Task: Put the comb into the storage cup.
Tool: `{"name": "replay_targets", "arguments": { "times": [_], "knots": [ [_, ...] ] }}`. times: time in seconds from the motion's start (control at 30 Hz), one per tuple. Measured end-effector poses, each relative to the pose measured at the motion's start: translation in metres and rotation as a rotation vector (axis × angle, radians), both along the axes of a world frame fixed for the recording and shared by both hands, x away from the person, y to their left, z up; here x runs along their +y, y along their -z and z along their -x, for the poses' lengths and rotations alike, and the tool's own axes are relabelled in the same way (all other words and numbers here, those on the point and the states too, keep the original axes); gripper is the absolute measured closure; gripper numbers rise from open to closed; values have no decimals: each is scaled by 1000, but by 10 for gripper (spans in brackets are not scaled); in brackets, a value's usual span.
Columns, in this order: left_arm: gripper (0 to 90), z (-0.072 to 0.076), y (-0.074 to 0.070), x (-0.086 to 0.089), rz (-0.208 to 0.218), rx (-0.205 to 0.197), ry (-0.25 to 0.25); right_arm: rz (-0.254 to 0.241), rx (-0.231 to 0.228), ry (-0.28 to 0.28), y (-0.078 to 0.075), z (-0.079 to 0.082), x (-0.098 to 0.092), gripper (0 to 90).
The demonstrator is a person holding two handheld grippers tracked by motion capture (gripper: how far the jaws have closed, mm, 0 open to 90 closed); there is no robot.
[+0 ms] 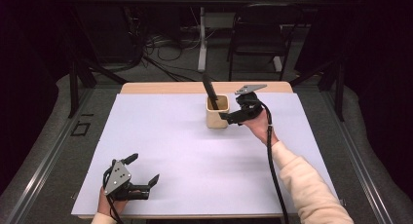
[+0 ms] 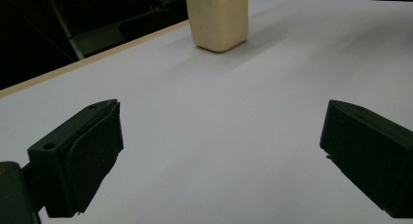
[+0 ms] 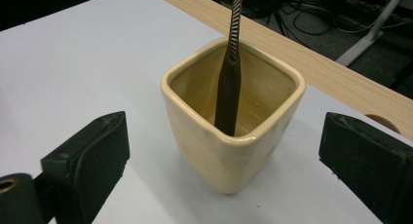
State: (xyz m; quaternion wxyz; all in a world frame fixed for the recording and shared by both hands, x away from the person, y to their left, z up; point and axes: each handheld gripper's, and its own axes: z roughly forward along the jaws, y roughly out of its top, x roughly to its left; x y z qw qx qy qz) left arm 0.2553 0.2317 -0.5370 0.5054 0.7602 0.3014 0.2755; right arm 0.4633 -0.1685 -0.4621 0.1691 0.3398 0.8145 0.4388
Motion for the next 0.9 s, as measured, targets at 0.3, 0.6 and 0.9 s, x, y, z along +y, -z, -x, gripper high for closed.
{"name": "replay_targets", "arguments": {
  "times": [0.3,0.6,0.9],
  "knots": [
    [19,0,0,0,1,-3,0,11,31,-20,1,10,-8,2],
    [20,0,0,0,2,-4,0,41,52,-29,3,21,-16,0],
    [20,0,0,0,-1,-1,0,54,60,-41,8,37,-28,0]
  ]
}}
